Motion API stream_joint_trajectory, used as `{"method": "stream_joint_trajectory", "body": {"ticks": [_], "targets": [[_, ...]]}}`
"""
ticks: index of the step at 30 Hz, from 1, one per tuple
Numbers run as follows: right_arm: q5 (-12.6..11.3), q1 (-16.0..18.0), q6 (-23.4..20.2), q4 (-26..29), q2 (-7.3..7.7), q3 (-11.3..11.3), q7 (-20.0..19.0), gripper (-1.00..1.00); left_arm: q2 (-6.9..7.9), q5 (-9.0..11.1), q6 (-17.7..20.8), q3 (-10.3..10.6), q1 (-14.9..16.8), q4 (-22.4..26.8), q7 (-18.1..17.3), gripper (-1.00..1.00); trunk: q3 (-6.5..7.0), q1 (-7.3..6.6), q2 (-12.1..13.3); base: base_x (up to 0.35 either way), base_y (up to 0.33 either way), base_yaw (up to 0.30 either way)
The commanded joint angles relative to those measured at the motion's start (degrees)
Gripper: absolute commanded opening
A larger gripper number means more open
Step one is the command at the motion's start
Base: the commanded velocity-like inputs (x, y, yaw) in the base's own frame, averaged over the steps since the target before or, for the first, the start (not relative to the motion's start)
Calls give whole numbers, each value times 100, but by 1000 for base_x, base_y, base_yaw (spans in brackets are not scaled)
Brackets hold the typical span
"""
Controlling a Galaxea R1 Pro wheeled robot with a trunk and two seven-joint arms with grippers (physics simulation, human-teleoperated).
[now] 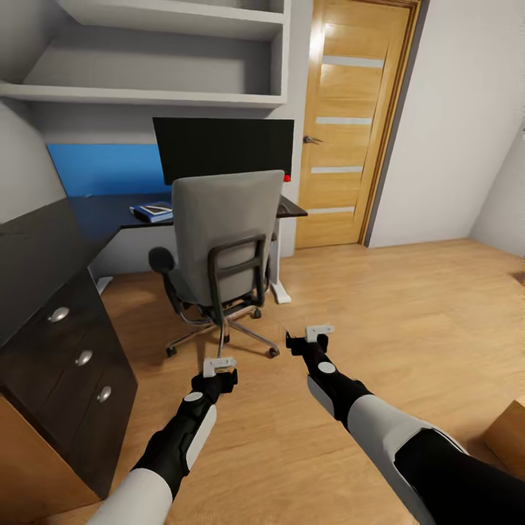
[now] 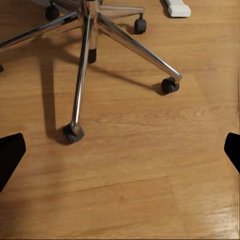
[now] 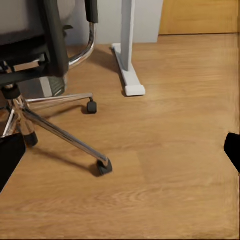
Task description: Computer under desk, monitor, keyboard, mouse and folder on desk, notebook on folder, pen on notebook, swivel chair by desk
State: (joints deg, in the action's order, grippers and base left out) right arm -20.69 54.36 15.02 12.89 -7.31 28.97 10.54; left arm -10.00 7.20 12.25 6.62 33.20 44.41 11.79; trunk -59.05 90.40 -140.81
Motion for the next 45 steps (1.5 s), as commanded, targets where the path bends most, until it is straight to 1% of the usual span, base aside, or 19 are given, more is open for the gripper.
{"method": "stream_joint_trajectory", "body": {"ticks": [1, 4, 7, 10, 11, 18, 19, 22, 23, 25, 27, 28, 29, 30, 32, 35, 37, 41, 45], "targets": [[-48, 4, 19, -9, 1, 49, 36, 100, 0, 61, 24, 9, 2, -4, 42, 100, -5, -4, -2, -299, -196, 0], [-56, -16, 17, -75, 5, 43, 72, 100, 0, 56, 19, 4, 2, -52, 45, 100, -5, -4, -2, -240, -123, 0], [-65, -163, 38, -336, -1, 44, 92, 100, 0, 54, 7, 5, 2, -198, 31, 100, -5, -4, -2, -93, -45, 0], [-82, -229, 50, -438, -5, 41, 122, 100, 30, 57, 4, 6, 2, -324, 20, 100, -5, -4, -2, -40, -19, 0], [-99, -294, 59, -529, -12, 40, 273, 100, 95, 63, 0, -4, 2, -595, 13, 100, 13, -26, 38, -13, -6, 0], [-109, -615, 207, -586, 23, 24, 1065, 100, 190, 233, -17, -95, 2, -1120, 6, 100, 138, -180, 318, -5, -2, 0], [-117, -1085, 645, -853, 64, 14, 1369, 100, 360, 347, -336, -142, 2, -1759, 39, 100, 156, -202, 359, 0, 0, 0], [-119, -1394, 956, -934, 71, 16, 1398, 100, 462, 358, -652, -161, 2, -2026, 40, 100, 210, -268, 479, 0, 0, 0], [-119, -1617, 1072, -948, 71, 14, 1399, 100, 483, 366, -921, -166, 2, -2415, 32, 100, 228, -290, 519, 0, 0, 0], [-122, -1738, 1126, -951, 75, 14, 1398, 100, 489, 370, -1096, -169, 2, -2661, 25, 100, 264, -334, 599, 0, 0, 0], [-121, -1902, 1248, -953, 77, 13, 1400, 100, 494, 387, -1425, -170, 2, -3033, 15, 100, 300, -378, 679, 0, 0, 0], [-120, -1978, 1362, -954, 80, 13, 1402, 100, 496, 406, -1688, -170, 2, -3259, 12, 100, 318, -400, 719, 0, 0, 0], [-120, -2049, 1557, -960, 85, 8, 1404, 100, 494, 431, -2107, -170, 2, -3530, 13, 100, 336, -422, 760, 0, 0, 0], [-121, -2089, 1677, -976, 95, 6, 1403, 100, 493, 441, -2367, -168, 2, -3659, 14, 100, 354, -444, 800, 0, 0, 0], [-131, -2136, 1835, -1017, 144, 5, 1396, 100, 492, 449, -2674, -165, 2, -3834, 17, 100, 390, -488, 880, 0, 0, 0], [-159, -2171, 1990, -1066, 200, 9, 1392, 100, 505, 457, -2893, -168, 2, -4077, 23, 100, 444, -553, 1000, 0, 0, 0], [-224, -2199, 2069, -1125, 237, 11, 1370, 100, 573, 464, -2987, -168, 2, -4197, 19, 100, 480, -597, 1080, 0, 0, 0], [-300, -2270, 2112, -1214, 274, 12, 1304, 100, 628, 474, -3036, -169, 2, -4260, 31, 100, 551, -685, 1241, 0, 0, 0], [-326, -2297, 2123, -1245, 332, 8, 1229, 100, 645, 564, -3048, -170, 2, -4288, 43, 100, 623, -773, 1401, 0, 0, 0]]}}
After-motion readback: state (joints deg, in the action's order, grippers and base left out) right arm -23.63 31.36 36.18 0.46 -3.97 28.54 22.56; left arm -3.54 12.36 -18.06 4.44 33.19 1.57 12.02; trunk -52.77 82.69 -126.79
